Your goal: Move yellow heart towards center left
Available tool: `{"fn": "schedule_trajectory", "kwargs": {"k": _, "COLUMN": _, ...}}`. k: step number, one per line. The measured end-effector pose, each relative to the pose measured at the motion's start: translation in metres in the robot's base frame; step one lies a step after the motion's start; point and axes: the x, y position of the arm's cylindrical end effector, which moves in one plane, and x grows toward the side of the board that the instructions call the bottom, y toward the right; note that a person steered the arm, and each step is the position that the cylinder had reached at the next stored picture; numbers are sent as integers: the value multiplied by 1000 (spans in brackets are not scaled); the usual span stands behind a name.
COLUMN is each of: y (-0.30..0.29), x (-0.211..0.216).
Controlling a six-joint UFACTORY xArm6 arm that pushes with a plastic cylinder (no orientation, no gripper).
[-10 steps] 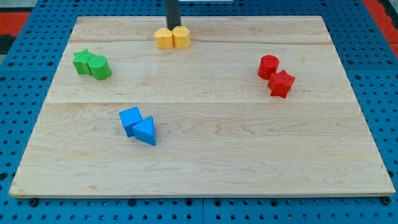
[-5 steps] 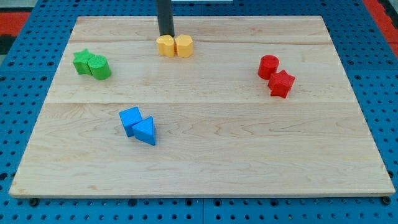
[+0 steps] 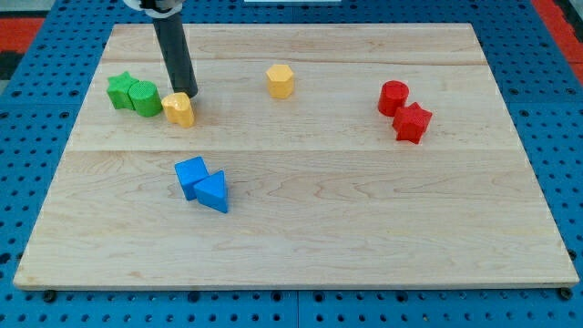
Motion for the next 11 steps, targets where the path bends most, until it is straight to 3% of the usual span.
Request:
{"fn": "schedule_trajectory", "kwargs": {"k": 1, "y": 41, "x": 2}}
{"fn": "schedule_trajectory", "kwargs": {"k": 2, "y": 74, "x": 31}}
{"fn": "schedule_trajectory", "kwargs": {"k": 3, "y": 31, "x": 54}}
{"fn": "schedule_trajectory", "kwargs": {"k": 5, "y": 28, "x": -16}}
{"fn": "schedule_trajectory", "kwargs": {"k": 6, "y": -4, "x": -2}}
{"fn": "schedule_trajectory", "kwargs": {"k": 7, "y": 23, "x": -1}}
{"fn": "schedule_trajectory", "kwargs": {"k": 8, "y": 21, "x": 27}}
{"fn": "schedule_trajectory", "kwargs": {"k": 11, "y": -28, "x": 36}}
